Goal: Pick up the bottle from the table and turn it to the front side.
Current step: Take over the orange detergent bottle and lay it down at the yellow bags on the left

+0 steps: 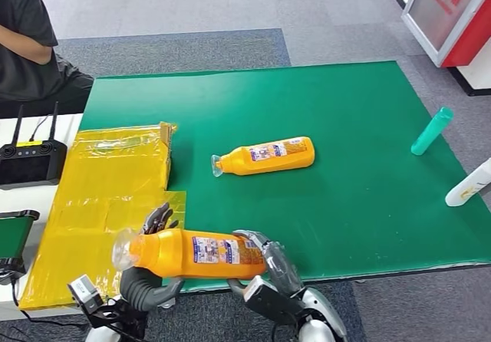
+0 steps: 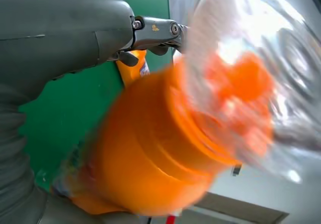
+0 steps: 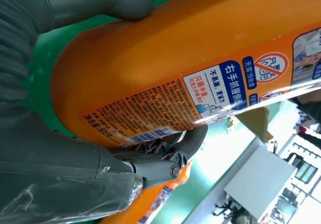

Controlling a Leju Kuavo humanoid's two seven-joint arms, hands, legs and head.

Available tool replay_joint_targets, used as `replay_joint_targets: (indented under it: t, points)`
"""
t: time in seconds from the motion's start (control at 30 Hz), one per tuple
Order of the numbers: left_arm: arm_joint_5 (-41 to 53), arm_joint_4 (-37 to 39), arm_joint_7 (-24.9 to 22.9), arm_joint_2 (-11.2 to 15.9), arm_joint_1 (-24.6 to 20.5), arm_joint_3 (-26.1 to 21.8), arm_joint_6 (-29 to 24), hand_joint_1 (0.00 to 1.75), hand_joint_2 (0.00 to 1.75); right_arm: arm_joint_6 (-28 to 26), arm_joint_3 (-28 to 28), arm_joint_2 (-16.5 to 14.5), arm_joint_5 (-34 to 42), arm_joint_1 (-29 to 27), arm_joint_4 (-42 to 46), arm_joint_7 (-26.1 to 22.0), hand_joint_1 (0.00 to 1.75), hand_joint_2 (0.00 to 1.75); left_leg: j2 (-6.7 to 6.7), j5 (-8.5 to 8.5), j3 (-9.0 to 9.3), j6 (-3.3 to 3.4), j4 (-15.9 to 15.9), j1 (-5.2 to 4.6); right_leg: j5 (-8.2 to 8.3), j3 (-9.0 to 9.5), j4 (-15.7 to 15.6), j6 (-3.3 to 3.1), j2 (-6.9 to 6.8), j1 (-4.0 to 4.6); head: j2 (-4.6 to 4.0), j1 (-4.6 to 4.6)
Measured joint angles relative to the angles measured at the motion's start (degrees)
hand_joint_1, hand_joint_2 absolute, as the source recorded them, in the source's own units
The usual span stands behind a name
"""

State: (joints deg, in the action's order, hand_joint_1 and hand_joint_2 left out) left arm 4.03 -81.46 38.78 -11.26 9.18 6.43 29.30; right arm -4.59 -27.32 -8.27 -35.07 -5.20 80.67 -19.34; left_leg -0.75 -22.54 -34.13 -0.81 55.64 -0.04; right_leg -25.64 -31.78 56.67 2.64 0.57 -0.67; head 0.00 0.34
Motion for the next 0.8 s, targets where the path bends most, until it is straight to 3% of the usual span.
replay_joint_targets:
  t: [0.17, 0.3, 0.4, 0.47, 0.5, 0.6, 0.63, 0.8]
  points:
    - [0.0, 0.2, 0.0, 0.2, 0.0, 0.6, 0.3, 0.0, 1.75, -0.1, -0.4, -0.1, 0.0, 0.1, -1.2, -0.1, 1.75, 1.75, 0.0, 0.0, 0.0, 0.0, 0.0, 0.0, 0.0, 0.0, 0.0, 0.0, 0.0, 0.0, 0.0, 0.01]
    - [0.5, 1.3, 0.0, 1.2, -0.1, 2.3, -0.3, 1.75, 1.75, -0.6, -1.3, -0.2, -0.2, 0.3, -3.1, -0.1, 1.75, 1.75, 0.0, 0.0, 0.0, 0.0, 0.0, 0.0, 0.0, 0.0, 0.0, 0.0, 0.0, 0.0, 0.0, 0.0]
    - [0.4, 1.6, 0.0, 1.6, -0.1, 2.8, -0.8, 1.75, 1.75, -1.1, -1.4, -0.2, -0.5, 0.3, -3.2, 0.0, 1.72, 1.75, 0.0, 0.0, 0.0, 0.0, 0.0, 0.0, 0.0, 0.01, 0.0, 0.0, 0.0, 0.0, 0.0, 0.0]
    - [0.4, 1.8, 0.0, 1.8, -0.1, 3.0, -1.3, 1.75, 1.75, -1.3, -1.4, -0.2, -0.7, 0.2, -3.1, 0.0, 1.55, 1.75, 0.0, 0.0, 0.0, 0.0, 0.0, 0.0, 0.0, 0.0, 0.0, 0.0, 0.0, 0.0, 0.0, -0.01]
    - [0.4, 1.8, 0.0, 1.9, -0.1, 3.1, -1.4, 1.75, 1.75, -1.3, -1.5, -0.2, -0.7, 0.1, -3.0, 0.0, 1.25, 1.75, 0.0, 0.0, 0.0, 0.0, 0.0, 0.0, 0.0, 0.0, 0.0, 0.0, 0.0, 0.0, 0.0, -0.01]
    - [0.6, 1.8, 0.0, 2.1, -0.2, 3.3, -2.2, 1.75, 1.75, -1.6, -1.6, -0.2, -1.1, -0.2, -2.6, -0.2, 0.14, 1.75, 0.0, 0.0, 0.0, 0.0, 0.0, 0.0, 0.0, 0.0, 0.0, 0.0, 0.0, 0.0, 0.0, 0.0]
    - [0.8, 1.8, 0.0, 2.1, -0.3, 3.3, -2.7, 1.75, 1.75, -2.0, -1.8, -0.2, -1.5, -0.3, -2.4, -0.7, 0.0, 1.75, 0.0, 0.0, -0.01, 0.0, 0.0, 0.0, 0.0, 0.0, 0.0, 0.0, 0.0, 0.0, 0.0, -0.01]
    - [2.1, 0.8, -1.3, 1.8, -0.9, 3.7, -5.9, 1.75, 1.75, -2.6, -2.4, -0.2, -3.2, 0.0, 2.2, -2.3, 0.0, 1.75, 0.0, 0.01, -0.01, 0.0, 0.0, 0.0, 0.01, -0.02, 0.0, 0.0, 0.0, 0.0, 0.0, 0.01]
